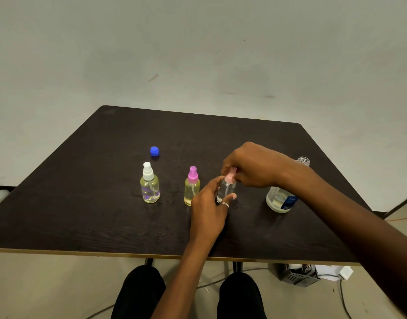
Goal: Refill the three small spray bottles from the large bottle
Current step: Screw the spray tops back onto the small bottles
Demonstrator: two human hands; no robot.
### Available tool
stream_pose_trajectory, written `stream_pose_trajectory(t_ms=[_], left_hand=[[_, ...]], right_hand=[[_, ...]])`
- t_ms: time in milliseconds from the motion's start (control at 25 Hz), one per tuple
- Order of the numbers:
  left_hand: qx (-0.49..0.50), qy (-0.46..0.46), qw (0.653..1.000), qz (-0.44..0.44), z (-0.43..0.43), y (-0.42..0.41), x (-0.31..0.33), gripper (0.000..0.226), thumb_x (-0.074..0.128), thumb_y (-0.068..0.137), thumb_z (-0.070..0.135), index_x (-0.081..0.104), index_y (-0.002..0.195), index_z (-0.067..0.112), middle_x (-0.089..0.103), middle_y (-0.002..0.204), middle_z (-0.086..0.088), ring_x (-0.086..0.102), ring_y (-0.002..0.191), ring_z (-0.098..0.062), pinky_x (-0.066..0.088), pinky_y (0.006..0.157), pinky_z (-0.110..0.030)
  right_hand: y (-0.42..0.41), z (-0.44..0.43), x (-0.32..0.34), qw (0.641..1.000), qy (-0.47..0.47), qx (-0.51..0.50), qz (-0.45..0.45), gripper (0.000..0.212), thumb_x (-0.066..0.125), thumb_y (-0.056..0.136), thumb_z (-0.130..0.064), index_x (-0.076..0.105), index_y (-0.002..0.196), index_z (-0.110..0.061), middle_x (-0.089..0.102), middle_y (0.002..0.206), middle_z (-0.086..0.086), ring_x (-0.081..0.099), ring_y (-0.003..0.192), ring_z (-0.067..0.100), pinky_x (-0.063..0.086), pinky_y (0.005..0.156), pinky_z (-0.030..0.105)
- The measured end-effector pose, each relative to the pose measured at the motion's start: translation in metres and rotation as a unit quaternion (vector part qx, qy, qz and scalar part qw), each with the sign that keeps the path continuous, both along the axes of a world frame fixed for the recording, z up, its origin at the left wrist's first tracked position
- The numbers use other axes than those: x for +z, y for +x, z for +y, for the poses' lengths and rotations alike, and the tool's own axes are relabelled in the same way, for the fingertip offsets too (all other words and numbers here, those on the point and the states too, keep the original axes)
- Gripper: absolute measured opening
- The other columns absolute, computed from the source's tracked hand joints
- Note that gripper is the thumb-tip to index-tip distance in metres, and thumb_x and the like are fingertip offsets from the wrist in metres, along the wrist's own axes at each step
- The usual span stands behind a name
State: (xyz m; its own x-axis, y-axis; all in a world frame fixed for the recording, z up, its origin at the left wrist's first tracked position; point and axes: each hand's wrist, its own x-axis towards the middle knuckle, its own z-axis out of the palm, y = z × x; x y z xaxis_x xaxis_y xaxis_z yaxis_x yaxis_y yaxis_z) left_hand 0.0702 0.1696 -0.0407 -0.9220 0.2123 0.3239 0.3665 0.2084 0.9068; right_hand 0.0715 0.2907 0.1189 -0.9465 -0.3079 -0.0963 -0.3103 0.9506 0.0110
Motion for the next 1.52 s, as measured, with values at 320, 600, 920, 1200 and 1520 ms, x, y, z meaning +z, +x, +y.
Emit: stream_pose_trajectory(t_ms=[320, 600, 920, 1200, 1520], left_hand=[[-0.001, -0.002, 1.0, 0.019, -0.001, 0.002, 0.003, 0.046, 0.077, 0.085, 0.024, 0.06, 0.128, 0.025, 0.068, 0.115, 0.012, 0.062, 0.107, -0.001, 0.054, 0.09, -0.021], [-0.004, 0.0, 1.0, 0.003, -0.001, 0.0, 0.0, 0.052, 0.076, 0.085, 0.027, 0.056, 0.133, 0.026, 0.066, 0.122, 0.011, 0.061, 0.111, -0.001, 0.053, 0.093, -0.021], [-0.008, 0.009, 1.0, 0.002, -0.002, 0.0, 0.003, 0.049, 0.077, 0.085, 0.025, 0.058, 0.13, 0.028, 0.066, 0.116, 0.015, 0.061, 0.106, 0.004, 0.052, 0.089, -0.016], [-0.004, 0.012, 1.0, 0.005, -0.001, 0.0, 0.003, 0.047, 0.077, 0.084, 0.022, 0.059, 0.126, 0.027, 0.064, 0.111, 0.02, 0.059, 0.1, 0.011, 0.05, 0.083, -0.01], [-0.008, 0.001, 1.0, 0.013, -0.002, 0.0, 0.002, 0.046, 0.076, 0.085, 0.023, 0.057, 0.125, 0.032, 0.064, 0.111, 0.019, 0.06, 0.103, 0.007, 0.053, 0.085, -0.017]], right_hand=[[0.003, -0.005, -0.013, 0.985, 0.117, -0.078, 0.1, 0.051, 0.039, 0.092, -0.067, 0.051, 0.075, -0.02, 0.046, 0.063, -0.005, 0.055, 0.063, 0.015, 0.049, 0.058, 0.031], [0.003, 0.005, -0.003, 1.0, 0.006, -0.003, -0.007, 0.035, 0.066, 0.089, -0.028, 0.062, 0.123, -0.027, 0.067, 0.112, -0.008, 0.062, 0.098, 0.011, 0.053, 0.083, 0.032], [-0.003, 0.003, -0.012, 1.0, -0.015, -0.017, 0.004, 0.013, 0.062, 0.09, -0.017, 0.068, 0.101, -0.019, 0.067, 0.092, -0.004, 0.059, 0.081, 0.009, 0.052, 0.076, 0.029], [0.002, 0.003, -0.025, 0.996, -0.044, -0.063, 0.041, 0.014, 0.063, 0.089, -0.021, 0.063, 0.102, -0.018, 0.065, 0.096, -0.001, 0.057, 0.081, 0.012, 0.038, 0.062, 0.018], [0.008, -0.003, -0.031, 0.99, -0.059, -0.105, 0.074, 0.019, 0.061, 0.091, -0.022, 0.064, 0.108, -0.016, 0.065, 0.098, 0.003, 0.059, 0.083, 0.015, 0.048, 0.07, 0.026]])
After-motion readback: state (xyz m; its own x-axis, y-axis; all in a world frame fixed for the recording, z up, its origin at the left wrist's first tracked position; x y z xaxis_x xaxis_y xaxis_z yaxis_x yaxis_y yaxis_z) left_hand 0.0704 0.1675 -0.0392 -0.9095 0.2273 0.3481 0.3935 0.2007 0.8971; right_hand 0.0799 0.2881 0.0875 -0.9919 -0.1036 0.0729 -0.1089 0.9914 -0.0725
